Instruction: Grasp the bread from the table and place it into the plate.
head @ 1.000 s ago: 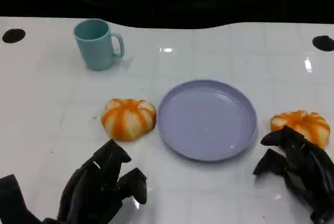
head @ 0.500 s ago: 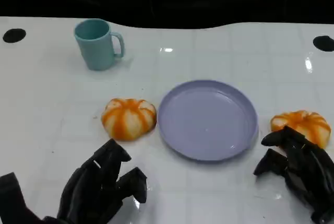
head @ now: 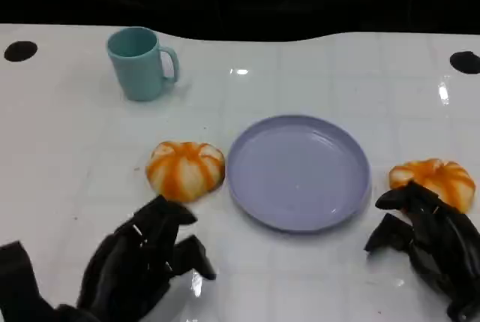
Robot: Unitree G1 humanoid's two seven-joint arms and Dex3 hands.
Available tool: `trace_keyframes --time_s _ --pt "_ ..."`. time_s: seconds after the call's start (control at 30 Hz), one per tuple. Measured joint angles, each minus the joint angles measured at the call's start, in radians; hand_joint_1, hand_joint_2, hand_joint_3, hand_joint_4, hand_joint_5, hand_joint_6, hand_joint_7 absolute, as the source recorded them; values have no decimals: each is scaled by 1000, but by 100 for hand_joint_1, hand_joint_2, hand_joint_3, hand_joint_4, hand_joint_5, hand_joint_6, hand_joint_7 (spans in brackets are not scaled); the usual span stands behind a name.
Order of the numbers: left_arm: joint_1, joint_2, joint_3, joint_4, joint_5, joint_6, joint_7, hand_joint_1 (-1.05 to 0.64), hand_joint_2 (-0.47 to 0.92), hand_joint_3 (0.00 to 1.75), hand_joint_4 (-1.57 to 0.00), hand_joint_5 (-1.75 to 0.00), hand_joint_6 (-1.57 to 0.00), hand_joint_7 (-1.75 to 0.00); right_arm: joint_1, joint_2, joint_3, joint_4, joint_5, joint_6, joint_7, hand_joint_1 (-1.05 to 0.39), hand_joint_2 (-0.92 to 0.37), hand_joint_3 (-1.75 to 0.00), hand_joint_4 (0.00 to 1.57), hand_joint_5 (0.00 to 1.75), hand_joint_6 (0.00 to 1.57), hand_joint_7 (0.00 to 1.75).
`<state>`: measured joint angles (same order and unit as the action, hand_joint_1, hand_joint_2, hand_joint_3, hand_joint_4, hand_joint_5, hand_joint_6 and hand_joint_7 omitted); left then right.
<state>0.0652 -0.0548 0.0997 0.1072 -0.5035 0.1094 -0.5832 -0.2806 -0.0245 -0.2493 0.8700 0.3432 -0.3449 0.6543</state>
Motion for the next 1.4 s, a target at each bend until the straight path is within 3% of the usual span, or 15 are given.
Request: trace_keyframes --time_s 0.2,0.3,0.4,0.57,0.83,1.03,1.23,1.4 --pt "-50 120 -70 -177 389 -245 157 -56 92 15 -19 -67 -35 -6 -1 12 -5 -38 8 65 -26 -54 -92 -20 66 155 61 124" --pt "-52 136 -90 -183 452 -263 190 -55 92 15 -19 -67 -35 -5 -1 14 -4 -45 7 72 -26 -54 -92 -20 66 155 60 124" --pt "-52 151 -101 -186 506 -277 216 -57 92 13 -9 -58 -32 -3 -1 14 -4 -48 7 77 -26 -55 -92 -20 67 155 60 124" --pt "-84 288 -131 -232 854 -355 342 -56 90 2 -3 -41 -33 -1 0 15 -3 -49 5 78 -27 -55 -92 -19 66 155 61 124" --pt "-139 369 -184 -266 1114 -324 406 -57 87 0 0 -21 -23 0 0 18 -3 -50 5 77 -25 -54 -92 -23 67 154 61 125" --pt "-243 435 -281 -265 1363 -205 366 -55 83 0 0 -7 -14 0 9 16 9 -42 -6 32 -22 -53 -92 -29 66 154 60 127" --pt "-338 440 -373 -184 1426 -134 297 -54 82 0 -1 -5 -15 -1 12 16 18 -39 -8 15 -19 -52 -92 -27 66 154 59 127" --pt "-428 417 -429 4 1431 -134 326 -44 80 0 -3 -6 -15 0 14 15 17 -49 3 37 -16 -52 -92 -25 66 155 60 125"
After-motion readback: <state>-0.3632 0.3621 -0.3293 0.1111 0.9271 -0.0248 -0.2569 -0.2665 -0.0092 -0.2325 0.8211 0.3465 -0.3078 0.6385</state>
